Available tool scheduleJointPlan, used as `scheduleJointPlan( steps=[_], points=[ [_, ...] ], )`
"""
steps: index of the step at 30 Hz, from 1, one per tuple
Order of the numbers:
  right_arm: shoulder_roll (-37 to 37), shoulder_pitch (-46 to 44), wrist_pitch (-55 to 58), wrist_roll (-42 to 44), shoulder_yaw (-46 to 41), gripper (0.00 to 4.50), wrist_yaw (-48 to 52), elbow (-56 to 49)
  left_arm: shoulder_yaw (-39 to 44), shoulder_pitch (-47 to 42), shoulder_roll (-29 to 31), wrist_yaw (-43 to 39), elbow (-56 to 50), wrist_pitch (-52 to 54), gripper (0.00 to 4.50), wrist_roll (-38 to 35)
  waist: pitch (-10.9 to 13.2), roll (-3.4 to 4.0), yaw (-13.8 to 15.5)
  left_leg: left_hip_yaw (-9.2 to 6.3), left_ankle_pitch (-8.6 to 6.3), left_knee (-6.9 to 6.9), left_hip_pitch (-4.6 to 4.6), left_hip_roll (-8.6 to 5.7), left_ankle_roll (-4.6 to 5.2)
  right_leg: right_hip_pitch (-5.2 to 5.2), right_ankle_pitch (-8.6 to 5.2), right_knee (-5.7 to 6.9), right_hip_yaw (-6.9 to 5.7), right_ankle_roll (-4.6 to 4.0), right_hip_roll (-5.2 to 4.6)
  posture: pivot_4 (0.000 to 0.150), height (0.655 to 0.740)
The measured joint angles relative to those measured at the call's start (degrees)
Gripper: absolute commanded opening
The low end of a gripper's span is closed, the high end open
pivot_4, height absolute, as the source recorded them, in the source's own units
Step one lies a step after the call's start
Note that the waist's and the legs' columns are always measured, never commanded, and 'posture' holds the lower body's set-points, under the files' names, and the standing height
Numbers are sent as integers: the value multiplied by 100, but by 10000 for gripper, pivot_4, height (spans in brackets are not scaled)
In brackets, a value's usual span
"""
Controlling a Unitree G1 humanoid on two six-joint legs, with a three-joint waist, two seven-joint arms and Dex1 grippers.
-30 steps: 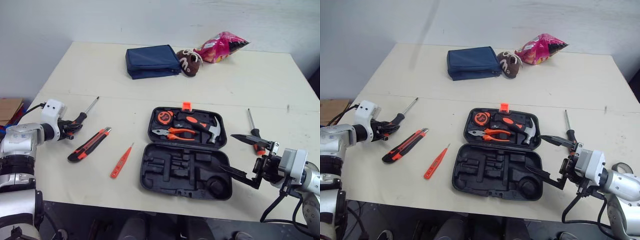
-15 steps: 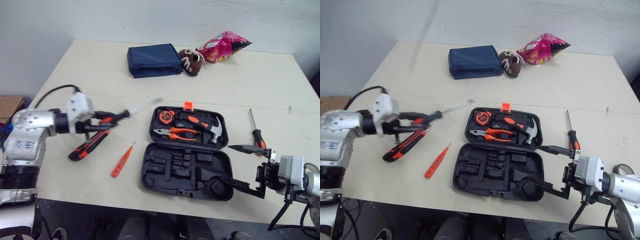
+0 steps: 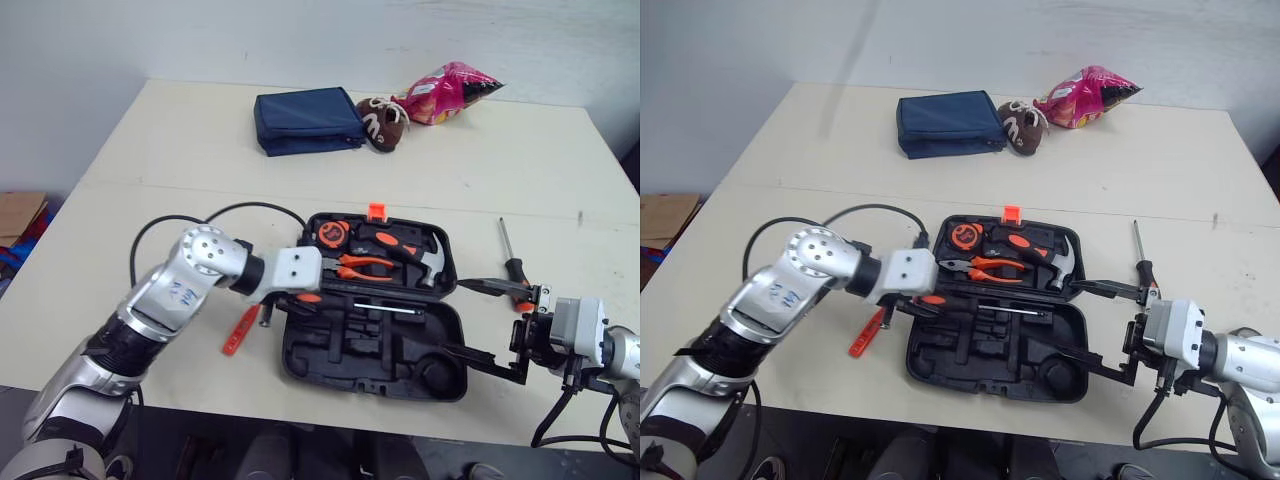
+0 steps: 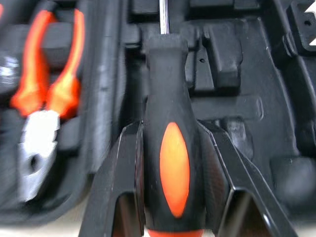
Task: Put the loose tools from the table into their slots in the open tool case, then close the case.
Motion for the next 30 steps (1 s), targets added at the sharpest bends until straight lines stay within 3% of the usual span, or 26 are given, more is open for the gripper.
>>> scheduleJointPlan(
  steps=[9, 23, 25, 28, 30],
  points=[
    [14, 24, 2, -46, 5, 45000, -9, 6, -312, -279, -431, 253, 32, 341, 8110, 427, 0, 0, 10, -6, 0, 7, -6, -1, 1, 1, 0, 0, -2, 0, -1, 1500, 7400],
    [47, 296, -74, -46, 2, 45000, -19, 6, -472, -314, -588, 375, 177, 305, 8110, 775, 0, 0, 11, -7, 0, 10, -6, 0, 1, 1, 0, 1, -2, 0, -3, 1500, 7400],
    [47, 345, -107, -45, 1, 45000, -19, 6, -472, -314, -588, 367, 198, 288, 18274, 782, 0, 0, 11, -7, 0, 10, -6, 0, 1, 1, 0, 1, -3, 0, -3, 1500, 7400],
    [54, 431, -131, -43, -8, 45000, -18, 5, -460, -314, -648, 395, 215, 64, 30079, 788, 0, 0, 21, -8, 0, 13, -6, -3, 1, 2, 0, 2, -3, 1, -4, 1500, 7400],
    [62, 479, -140, -41, -12, 45000, -19, -2, -316, -308, -833, 499, 223, -143, 30079, 719, 0, 0, 28, -11, 1, 16, -7, -5, 2, 3, 1, 2, -3, 2, -10, 1500, 7400]
  ],
)
